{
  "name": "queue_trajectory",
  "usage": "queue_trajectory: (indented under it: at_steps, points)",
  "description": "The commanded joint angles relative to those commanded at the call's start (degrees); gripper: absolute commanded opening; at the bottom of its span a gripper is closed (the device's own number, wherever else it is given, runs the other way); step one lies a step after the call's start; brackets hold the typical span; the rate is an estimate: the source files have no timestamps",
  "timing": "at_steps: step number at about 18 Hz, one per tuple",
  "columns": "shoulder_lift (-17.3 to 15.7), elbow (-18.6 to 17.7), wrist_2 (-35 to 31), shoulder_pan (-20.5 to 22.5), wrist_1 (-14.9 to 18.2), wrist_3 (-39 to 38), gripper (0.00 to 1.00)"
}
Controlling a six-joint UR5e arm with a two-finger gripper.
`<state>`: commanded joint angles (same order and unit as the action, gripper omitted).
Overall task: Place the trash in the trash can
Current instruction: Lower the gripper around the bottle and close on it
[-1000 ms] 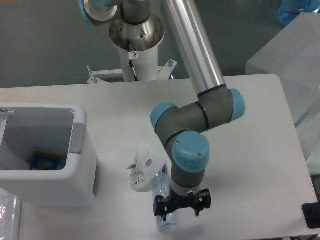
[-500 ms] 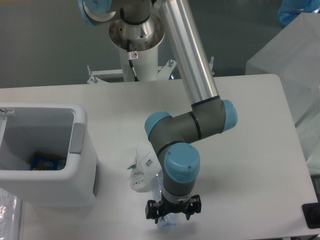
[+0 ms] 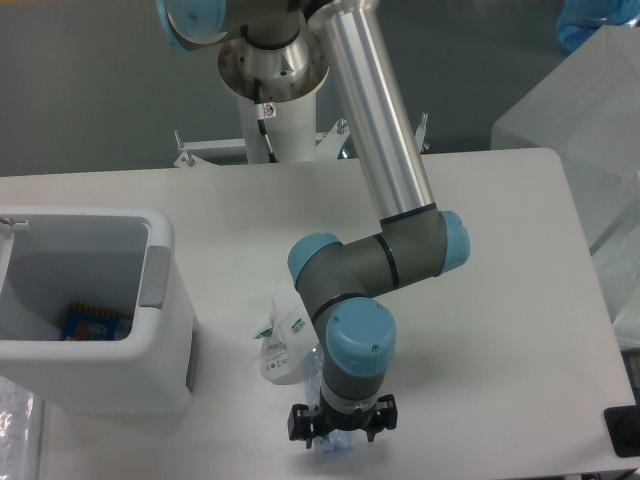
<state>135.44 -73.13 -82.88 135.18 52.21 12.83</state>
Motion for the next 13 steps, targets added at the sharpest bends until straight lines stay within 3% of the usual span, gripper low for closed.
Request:
queue_trajectory:
  at_steps: [7,13]
  points:
    - [0.4,-0.1,-0.2,0.0,0.0,0.0,1.00]
    - [0.4,-0.3,-0.4,0.0,0.0,0.0,0.84]
